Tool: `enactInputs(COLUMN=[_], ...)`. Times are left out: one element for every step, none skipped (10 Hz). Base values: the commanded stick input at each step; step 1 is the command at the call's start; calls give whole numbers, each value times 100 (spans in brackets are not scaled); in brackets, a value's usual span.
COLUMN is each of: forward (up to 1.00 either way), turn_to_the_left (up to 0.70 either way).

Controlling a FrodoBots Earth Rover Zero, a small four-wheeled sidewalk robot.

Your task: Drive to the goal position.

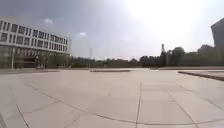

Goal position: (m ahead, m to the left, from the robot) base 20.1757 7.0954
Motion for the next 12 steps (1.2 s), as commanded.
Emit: enactInputs(forward=[67, 67, 67, 67, 67, 67, 67, 67, 67, 67, 67, 67], turn_to_the_left=[2, 2, 2, 2, 2, 2, 2, 2, 2, 2, 2, 2])
